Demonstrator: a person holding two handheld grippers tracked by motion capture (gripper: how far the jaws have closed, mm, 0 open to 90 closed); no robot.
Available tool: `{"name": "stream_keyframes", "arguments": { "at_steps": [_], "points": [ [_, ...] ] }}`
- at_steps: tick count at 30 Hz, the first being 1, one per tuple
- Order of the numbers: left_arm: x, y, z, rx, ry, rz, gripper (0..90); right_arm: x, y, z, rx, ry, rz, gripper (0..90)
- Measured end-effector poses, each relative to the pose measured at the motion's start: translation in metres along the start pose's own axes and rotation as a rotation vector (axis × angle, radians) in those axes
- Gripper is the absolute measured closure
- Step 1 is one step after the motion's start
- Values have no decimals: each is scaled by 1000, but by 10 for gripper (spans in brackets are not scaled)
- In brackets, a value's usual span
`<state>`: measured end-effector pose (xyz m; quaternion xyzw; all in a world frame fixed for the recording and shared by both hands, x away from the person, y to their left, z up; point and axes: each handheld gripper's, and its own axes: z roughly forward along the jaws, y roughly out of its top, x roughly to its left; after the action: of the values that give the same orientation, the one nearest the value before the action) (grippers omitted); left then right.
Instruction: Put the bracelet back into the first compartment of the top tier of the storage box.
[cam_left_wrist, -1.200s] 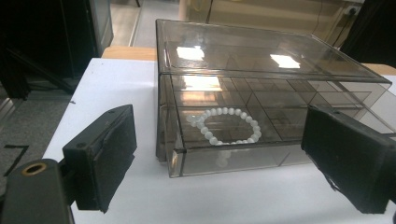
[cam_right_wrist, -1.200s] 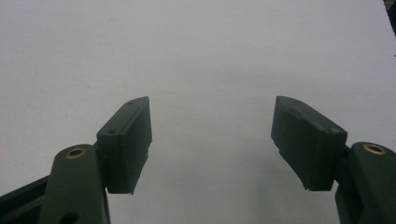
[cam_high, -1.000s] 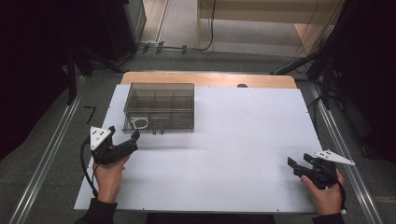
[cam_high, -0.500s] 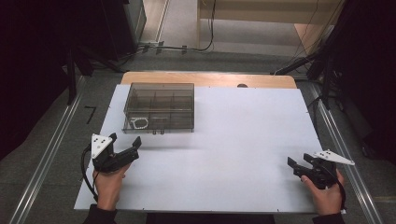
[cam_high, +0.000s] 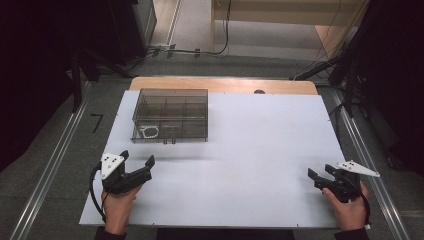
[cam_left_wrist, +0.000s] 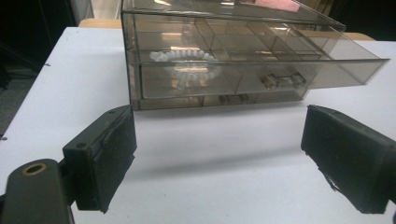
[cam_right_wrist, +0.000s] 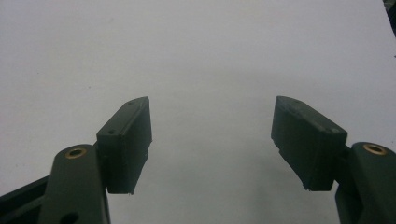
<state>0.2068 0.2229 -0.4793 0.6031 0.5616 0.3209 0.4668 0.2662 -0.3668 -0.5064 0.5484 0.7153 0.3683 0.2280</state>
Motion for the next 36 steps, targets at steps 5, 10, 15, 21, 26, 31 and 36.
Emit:
{"name": "stream_keyframes", "arguments": {
  "at_steps": [5,10,15,21,26,31,36],
  "points": [
    [-6,-3,-4,0,-6,18,106,0,0,0,1,-1,0,273],
    [-9,-4,-8,-5,-10,23,106,0,0,0,1,-1,1,273],
    [-11,-7,-12,3,-12,27,106,0,0,0,0,0,-3,272],
    [-11,-9,-15,5,-9,32,106,0,0,0,0,1,-5,273],
    [-10,-10,-17,6,-1,28,106,0,0,0,1,1,-5,273],
    [-11,-12,-18,7,-4,30,107,0,0,-1,1,0,-7,273],
    [-11,-13,-20,15,-6,31,107,0,0,-1,2,-1,-6,273]
  ]
}}
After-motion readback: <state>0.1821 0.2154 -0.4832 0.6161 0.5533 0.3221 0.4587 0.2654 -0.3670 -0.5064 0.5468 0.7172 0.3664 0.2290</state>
